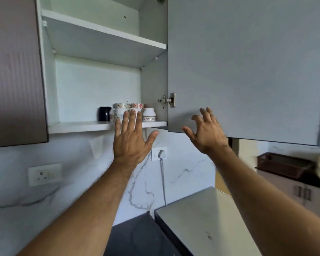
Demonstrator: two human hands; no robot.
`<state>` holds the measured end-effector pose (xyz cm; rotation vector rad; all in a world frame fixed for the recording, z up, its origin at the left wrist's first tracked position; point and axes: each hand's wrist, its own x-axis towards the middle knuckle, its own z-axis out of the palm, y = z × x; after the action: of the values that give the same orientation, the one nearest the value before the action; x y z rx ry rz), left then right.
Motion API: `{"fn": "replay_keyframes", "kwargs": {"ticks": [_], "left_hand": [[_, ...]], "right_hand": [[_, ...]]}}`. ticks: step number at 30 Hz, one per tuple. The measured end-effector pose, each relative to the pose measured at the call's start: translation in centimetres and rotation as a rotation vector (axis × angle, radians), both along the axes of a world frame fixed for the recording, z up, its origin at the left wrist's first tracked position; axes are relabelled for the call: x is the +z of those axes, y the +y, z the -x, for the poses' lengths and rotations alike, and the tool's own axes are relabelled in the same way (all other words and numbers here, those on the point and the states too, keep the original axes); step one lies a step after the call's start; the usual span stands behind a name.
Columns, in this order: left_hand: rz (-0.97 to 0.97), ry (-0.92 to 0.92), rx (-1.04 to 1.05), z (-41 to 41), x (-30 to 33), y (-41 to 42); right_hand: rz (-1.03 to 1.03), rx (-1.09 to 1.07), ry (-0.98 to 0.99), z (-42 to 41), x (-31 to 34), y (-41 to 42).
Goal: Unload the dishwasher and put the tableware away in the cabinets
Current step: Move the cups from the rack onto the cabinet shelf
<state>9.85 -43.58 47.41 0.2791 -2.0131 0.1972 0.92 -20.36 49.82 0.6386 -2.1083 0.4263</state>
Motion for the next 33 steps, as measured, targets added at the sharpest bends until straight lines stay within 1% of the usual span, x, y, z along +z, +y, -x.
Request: {"fn": "replay_keyframes", "kwargs": {"ticks": [3, 6, 9, 15, 22, 27, 33], "left_hand": [[-0.040, -0.055, -0.105, 0.1, -2.3, 2.7], [-0.023, -0.144, -0.181, 0.0, -5.0, 5.3], [-0.014, -0.217, -0.210, -0.2, -7.0, 7.6], [-0.040, -0.316, -0.244, -0.8, -9.8, 12.5], [-0.145, -0.407, -0.297, -2.4, -13.8, 21.1], [-0.167, -0.531, -0.353, -4.5, -18.8, 28.6], [-0.174, -0.682, -0.391, -7.1, -26.3, 36.2]], "right_hand": [[-0.002, -0.020, -0.089, -0.8, -1.7, 2.6], [-0.070, -0.038, -0.136, -2.2, -3.6, 5.2], [-0.151, -0.039, -0.174, -3.4, -5.2, 7.4], [-0.198, -0.068, -0.241, -5.3, -8.7, 12.8], [-0.271, -0.150, -0.360, -8.0, -13.0, 23.1], [-0.259, -0.223, -0.478, -10.5, -17.3, 31.5], [-0.247, -0.266, -0.615, -13.2, -23.9, 38.9]]}}
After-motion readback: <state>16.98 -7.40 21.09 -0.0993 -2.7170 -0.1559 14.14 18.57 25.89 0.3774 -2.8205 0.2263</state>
